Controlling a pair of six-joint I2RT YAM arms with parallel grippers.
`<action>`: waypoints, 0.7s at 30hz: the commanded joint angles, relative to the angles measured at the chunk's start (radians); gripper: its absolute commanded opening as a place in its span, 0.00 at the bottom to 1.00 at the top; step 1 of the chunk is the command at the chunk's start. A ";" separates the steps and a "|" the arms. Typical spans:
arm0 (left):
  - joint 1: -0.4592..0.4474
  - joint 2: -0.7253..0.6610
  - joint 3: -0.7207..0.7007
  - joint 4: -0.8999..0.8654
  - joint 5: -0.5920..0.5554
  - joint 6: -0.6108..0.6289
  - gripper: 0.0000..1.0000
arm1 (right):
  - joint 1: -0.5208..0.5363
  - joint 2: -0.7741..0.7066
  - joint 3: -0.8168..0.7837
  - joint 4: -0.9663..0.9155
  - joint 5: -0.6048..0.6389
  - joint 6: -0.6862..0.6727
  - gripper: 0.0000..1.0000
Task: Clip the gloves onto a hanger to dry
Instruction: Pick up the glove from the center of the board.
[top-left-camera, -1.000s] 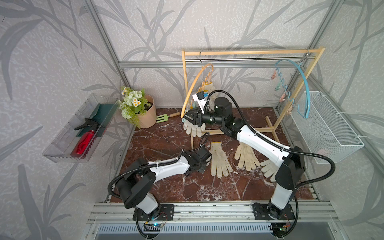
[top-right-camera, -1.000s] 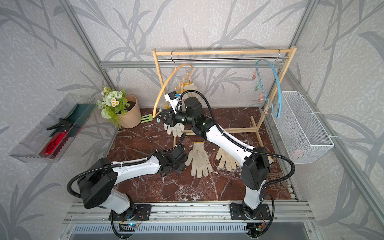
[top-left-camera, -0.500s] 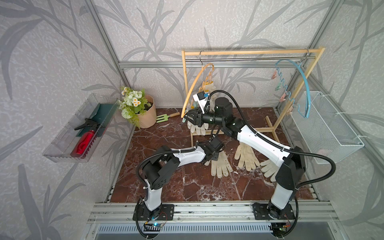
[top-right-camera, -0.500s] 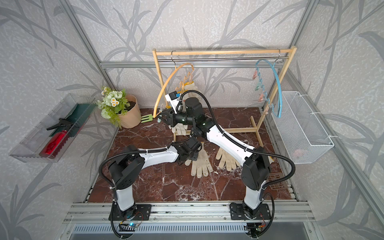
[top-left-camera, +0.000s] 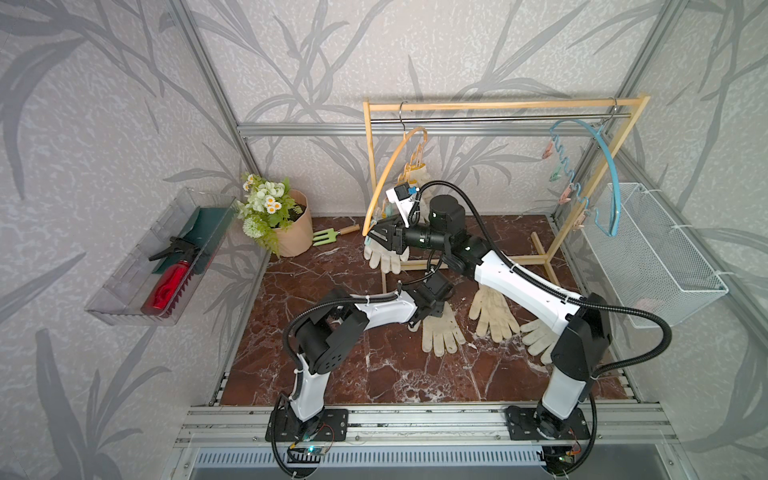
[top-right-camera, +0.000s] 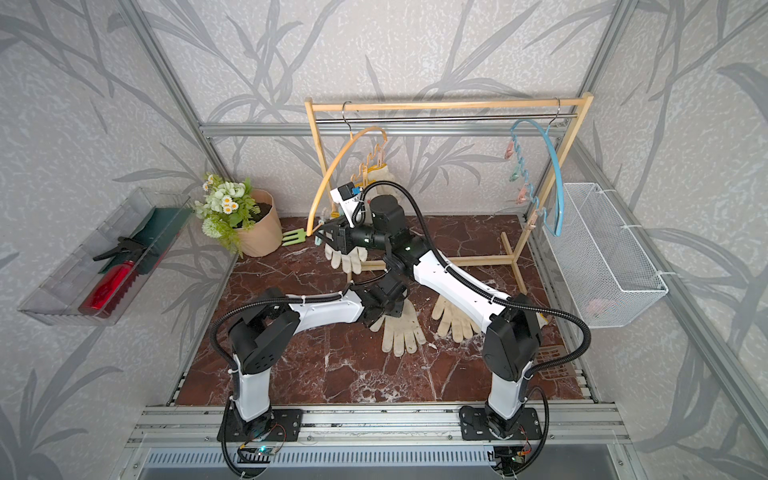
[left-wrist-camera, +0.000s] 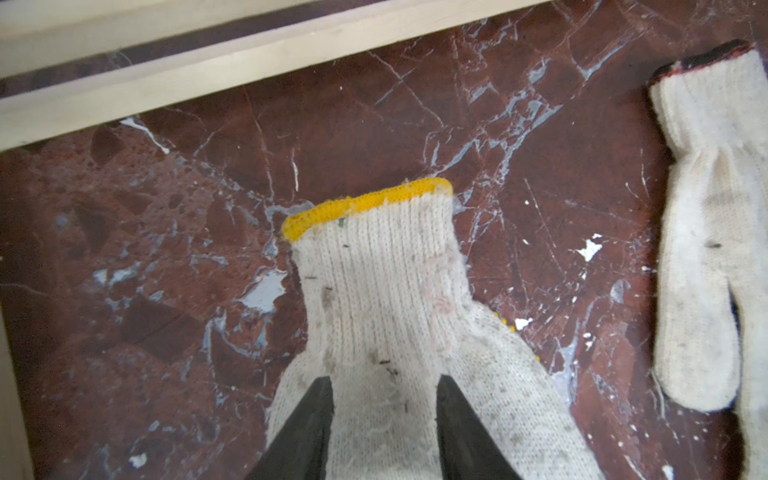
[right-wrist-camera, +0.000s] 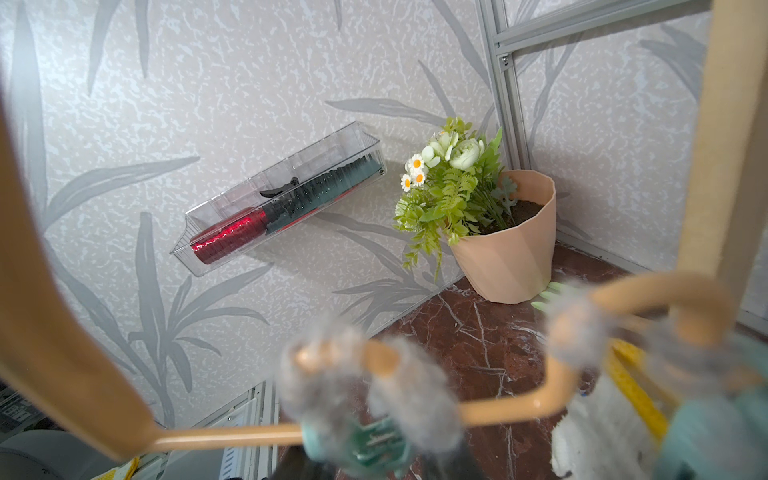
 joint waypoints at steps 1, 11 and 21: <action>0.000 0.053 0.054 -0.009 -0.035 0.011 0.43 | -0.006 -0.024 0.011 0.045 0.003 0.004 0.33; -0.002 0.200 0.197 -0.233 -0.059 -0.012 0.31 | -0.006 -0.022 0.013 0.051 0.000 0.009 0.33; -0.012 -0.012 -0.014 -0.121 -0.071 -0.013 0.00 | -0.006 -0.020 0.010 0.052 0.000 0.007 0.33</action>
